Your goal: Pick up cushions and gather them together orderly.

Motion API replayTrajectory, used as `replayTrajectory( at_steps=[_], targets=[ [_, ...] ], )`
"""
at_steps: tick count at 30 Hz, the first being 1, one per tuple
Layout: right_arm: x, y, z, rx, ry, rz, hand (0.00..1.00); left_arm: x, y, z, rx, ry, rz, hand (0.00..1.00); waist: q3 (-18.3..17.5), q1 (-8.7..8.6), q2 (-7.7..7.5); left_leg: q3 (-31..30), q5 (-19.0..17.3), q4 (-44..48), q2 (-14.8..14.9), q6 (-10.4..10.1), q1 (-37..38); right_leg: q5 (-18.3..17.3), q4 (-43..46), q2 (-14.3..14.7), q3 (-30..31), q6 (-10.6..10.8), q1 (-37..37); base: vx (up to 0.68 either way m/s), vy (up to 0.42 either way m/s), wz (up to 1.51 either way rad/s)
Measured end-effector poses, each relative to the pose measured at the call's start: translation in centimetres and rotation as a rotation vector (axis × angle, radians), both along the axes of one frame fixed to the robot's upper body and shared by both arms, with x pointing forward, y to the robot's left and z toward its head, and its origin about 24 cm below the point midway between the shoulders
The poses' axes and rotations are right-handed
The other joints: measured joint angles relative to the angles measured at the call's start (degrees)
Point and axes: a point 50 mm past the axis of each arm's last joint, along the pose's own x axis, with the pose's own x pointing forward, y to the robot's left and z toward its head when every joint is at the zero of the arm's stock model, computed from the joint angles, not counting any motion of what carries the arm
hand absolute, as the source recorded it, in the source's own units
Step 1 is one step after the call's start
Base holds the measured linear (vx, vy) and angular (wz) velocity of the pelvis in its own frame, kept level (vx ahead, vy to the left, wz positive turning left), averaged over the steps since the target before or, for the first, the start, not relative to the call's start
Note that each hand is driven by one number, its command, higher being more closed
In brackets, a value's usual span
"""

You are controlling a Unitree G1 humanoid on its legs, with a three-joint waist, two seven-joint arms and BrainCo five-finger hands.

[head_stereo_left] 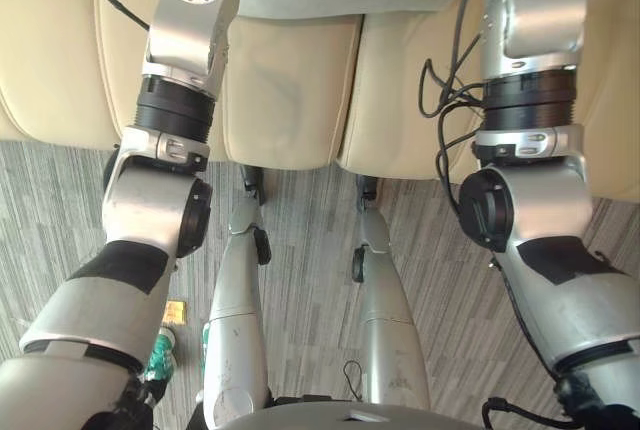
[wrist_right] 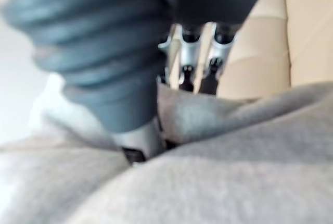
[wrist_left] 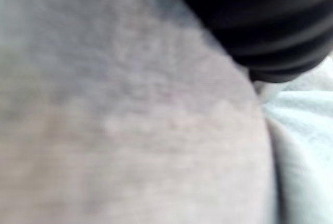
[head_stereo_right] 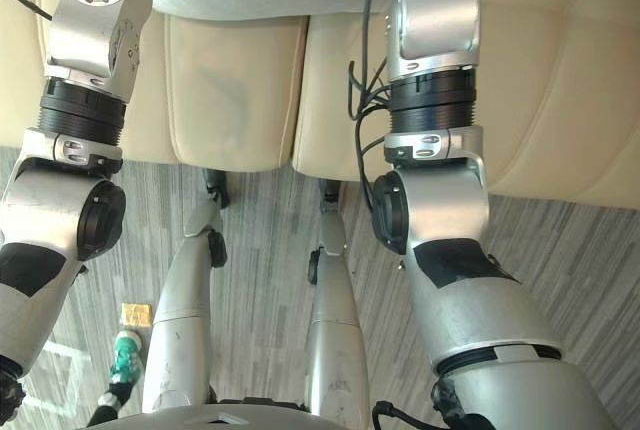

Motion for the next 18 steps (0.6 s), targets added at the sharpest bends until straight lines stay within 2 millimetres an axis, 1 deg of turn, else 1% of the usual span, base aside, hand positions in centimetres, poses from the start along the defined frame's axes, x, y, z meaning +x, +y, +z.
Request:
replayTrajectory(
  at_steps=[1, 3, 5, 7, 8, 12, 15, 16, 18],
  targets=[
    [0.0, -0.3, -0.1, 0.030, -0.002, 0.014, 0.00, 0.0, -0.2, -0.1, -0.005, 0.002, -0.013, 0.00, 0.00, -0.09, 0.00, -0.01, 0.65, -1.28, -0.08, -0.16, 0.57, -0.47, 0.51, -0.02, -0.48, -0.30, -0.07, 0.01, -0.051, 0.13],
    [0.2, -0.6, -0.4, 0.038, 0.008, 0.016, 0.00, 0.1, -0.1, -0.3, -0.007, 0.004, -0.017, 0.00, 0.00, -0.15, 0.00, 0.02, 1.52, -3.24, -0.27, -0.14, 1.54, -1.11, 1.36, -0.07, -0.74, -0.53, -0.29, 0.00, -0.047, 0.11],
    [0.6, -1.0, -1.2, 0.052, 0.030, 0.028, 0.00, 0.1, -0.1, -0.7, -0.013, 0.008, -0.045, 0.00, -0.01, -0.16, -0.01, 0.16, 2.68, -6.10, -0.24, -0.62, 2.55, -1.59, 2.10, 0.03, -1.15, -1.09, -0.78, 0.00, -0.054, 0.09],
    [0.8, -1.5, -1.6, 0.058, 0.041, 0.029, 0.00, 0.2, 0.4, -0.8, -0.014, 0.007, -0.044, 0.00, -0.01, -0.15, -0.01, 0.46, 3.65, -7.57, -0.13, -0.61, 2.85, -1.60, 2.29, 0.14, -1.19, -1.10, -1.35, 0.00, -0.052, 0.01],
    [1.0, -2.0, -2.1, 0.073, 0.052, 0.043, 0.00, 0.3, 1.0, -0.8, -0.002, 0.011, -0.044, 0.00, -0.01, -0.21, -0.01, 0.62, 4.16, -7.75, -0.02, -0.23, 2.82, -1.60, 2.65, 0.23, -1.15, -1.11, -1.75, 0.00, -0.046, -0.04],
    [1.7, -3.1, -3.4, 0.106, 0.092, 0.092, 0.00, 0.2, 2.7, -0.4, 0.037, 0.009, -0.013, 0.00, -0.01, -0.62, -0.01, 0.77, 4.42, -7.64, 0.20, -0.17, 3.26, -1.60, 3.35, 0.49, -1.11, -1.11, -1.74, -0.01, -0.060, -0.04],
    [2.1, -4.4, -4.3, 0.149, 0.118, 0.125, 0.00, 0.3, 5.0, -0.7, 0.054, 0.022, 0.042, 0.00, -0.01, -0.70, 0.00, 1.35, 4.45, -7.64, 0.32, -0.16, 4.37, -1.62, 3.97, 0.59, -0.99, -1.14, -1.37, -0.03, -0.053, -0.06],
    [2.1, -5.1, -4.6, 0.177, 0.117, 0.129, 0.00, 0.3, 5.8, -0.9, 0.052, 0.030, 0.056, 0.00, -0.01, -0.75, 0.00, 1.43, 4.48, -7.64, 0.37, -0.13, 4.75, -1.64, 4.03, 0.63, -0.97, -1.16, -0.99, -0.03, -0.052, -0.03],
    [1.6, -7.3, -5.2, 0.232, 0.102, 0.122, 0.00, 0.3, 7.6, -1.5, 0.052, 0.045, 0.094, 0.00, -0.01, -0.72, 0.00, 1.65, 4.68, -8.27, 0.29, 0.14, 6.01, -2.25, 4.86, 0.81, -0.95, -1.24, -0.44, -0.04, -0.050, 0.02]
  ],
)
